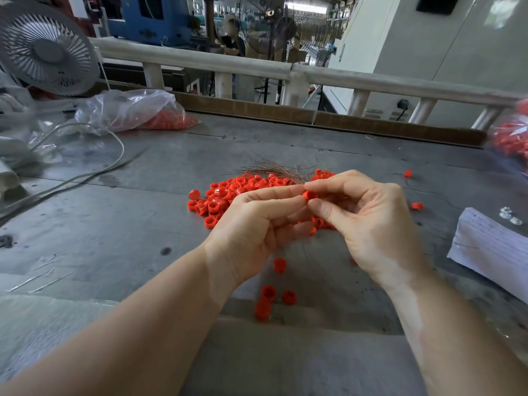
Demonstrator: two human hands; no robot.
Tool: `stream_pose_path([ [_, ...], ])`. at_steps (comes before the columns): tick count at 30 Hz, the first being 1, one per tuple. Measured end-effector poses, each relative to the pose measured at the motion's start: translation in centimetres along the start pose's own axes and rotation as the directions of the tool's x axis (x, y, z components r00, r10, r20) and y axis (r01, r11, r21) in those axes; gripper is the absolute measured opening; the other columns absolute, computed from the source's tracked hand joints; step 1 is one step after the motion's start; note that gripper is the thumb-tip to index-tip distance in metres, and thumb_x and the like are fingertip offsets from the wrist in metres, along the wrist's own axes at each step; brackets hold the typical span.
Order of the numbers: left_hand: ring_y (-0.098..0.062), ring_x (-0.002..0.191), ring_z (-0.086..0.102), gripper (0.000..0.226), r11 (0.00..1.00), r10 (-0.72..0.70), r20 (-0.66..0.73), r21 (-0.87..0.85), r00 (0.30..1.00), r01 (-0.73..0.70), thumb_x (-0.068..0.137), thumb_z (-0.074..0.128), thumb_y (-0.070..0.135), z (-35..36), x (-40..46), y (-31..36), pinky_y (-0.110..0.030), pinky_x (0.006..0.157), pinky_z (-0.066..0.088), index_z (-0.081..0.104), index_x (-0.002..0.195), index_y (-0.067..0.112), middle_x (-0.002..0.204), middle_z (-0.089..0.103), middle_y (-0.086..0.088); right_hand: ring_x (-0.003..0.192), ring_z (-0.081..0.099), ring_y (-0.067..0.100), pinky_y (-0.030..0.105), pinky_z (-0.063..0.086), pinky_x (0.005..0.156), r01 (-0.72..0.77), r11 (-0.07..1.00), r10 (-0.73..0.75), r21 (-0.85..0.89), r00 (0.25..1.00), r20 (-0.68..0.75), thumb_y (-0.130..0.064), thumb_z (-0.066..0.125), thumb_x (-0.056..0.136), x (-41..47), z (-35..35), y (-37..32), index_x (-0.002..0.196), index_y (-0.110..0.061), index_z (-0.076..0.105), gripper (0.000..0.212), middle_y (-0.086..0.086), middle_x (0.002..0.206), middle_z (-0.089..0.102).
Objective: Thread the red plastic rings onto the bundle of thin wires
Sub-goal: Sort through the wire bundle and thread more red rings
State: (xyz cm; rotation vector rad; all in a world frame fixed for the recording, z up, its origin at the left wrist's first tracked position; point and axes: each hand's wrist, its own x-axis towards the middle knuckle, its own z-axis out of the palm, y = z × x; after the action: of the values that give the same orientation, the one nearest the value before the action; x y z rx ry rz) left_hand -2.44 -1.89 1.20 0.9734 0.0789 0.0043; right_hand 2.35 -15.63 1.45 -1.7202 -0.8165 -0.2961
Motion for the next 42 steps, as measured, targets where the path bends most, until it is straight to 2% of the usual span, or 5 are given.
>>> stream_pose_path([
  [13,-0.011,0.066,0.07,0.027,0.998,0.02,0.012,0.055,1.0,-0.021,0.064,0.065,0.01,-0.2,-0.1,-0.1,-0.025,0.057,0.058,0.071,0.09,0.006,0.074,0.072,-0.008,0.079,0.07,0.018,0.036,0.055,0.077,-0.036,0.998,0.037,0.043,0.999,-0.008,-0.001,0.072,0.077,-0.1,0.0,-0.1,0.086,-0.026,0.071,0.026,-0.001,0.083,0.071],
  [18,-0.009,0.062,0.068,0.027,0.998,0.017,0.014,0.058,1.0,-0.018,0.064,0.065,0.011,-0.2,0.0,-0.2,-0.023,0.056,0.057,0.071,0.09,0.007,0.073,0.071,-0.005,0.073,0.07,0.007,0.019,0.053,0.069,0.001,0.999,-0.002,0.051,1.0,0.027,0.004,0.071,0.076,-0.2,0.0,-0.4,0.088,-0.022,0.07,0.029,-0.002,0.082,0.071],
  [27,-0.011,0.064,0.07,0.019,0.999,0.016,-0.049,-0.037,0.999,-0.018,0.063,0.066,0.008,-0.4,0.4,-0.1,-0.018,0.057,0.056,0.075,0.08,0.006,0.074,0.072,-0.008,0.094,0.068,0.014,0.028,0.052,0.086,-0.345,0.905,0.308,0.248,0.935,0.174,-0.006,0.055,0.09,-0.1,0.3,0.6,0.102,-0.02,0.069,0.023,0.001,0.095,0.074],
  [35,-0.015,0.066,0.071,0.015,0.993,0.016,-0.063,-0.119,0.998,-0.024,0.064,0.064,0.003,-0.4,0.7,-0.2,-0.019,0.06,0.056,0.075,0.075,0.002,0.076,0.072,-0.013,0.078,0.069,0.011,0.019,0.054,0.07,-0.46,0.769,0.37,0.443,0.886,0.279,-0.002,0.052,0.085,-0.1,0.1,0.5,0.095,-0.011,0.068,0.022,0.003,0.083,0.074],
  [42,-0.015,0.068,0.071,0.021,0.989,0.005,-0.049,-0.149,0.999,-0.012,0.064,0.063,0.003,-0.3,0.6,-0.1,-0.018,0.06,0.056,0.07,0.084,-0.001,0.079,0.071,-0.014,0.08,0.066,0.01,0.02,0.053,0.072,-0.422,0.832,0.366,0.36,0.905,0.217,-0.016,0.067,0.065,-0.1,0.0,0.8,0.089,-0.018,0.07,0.025,0.002,0.084,0.074],
])
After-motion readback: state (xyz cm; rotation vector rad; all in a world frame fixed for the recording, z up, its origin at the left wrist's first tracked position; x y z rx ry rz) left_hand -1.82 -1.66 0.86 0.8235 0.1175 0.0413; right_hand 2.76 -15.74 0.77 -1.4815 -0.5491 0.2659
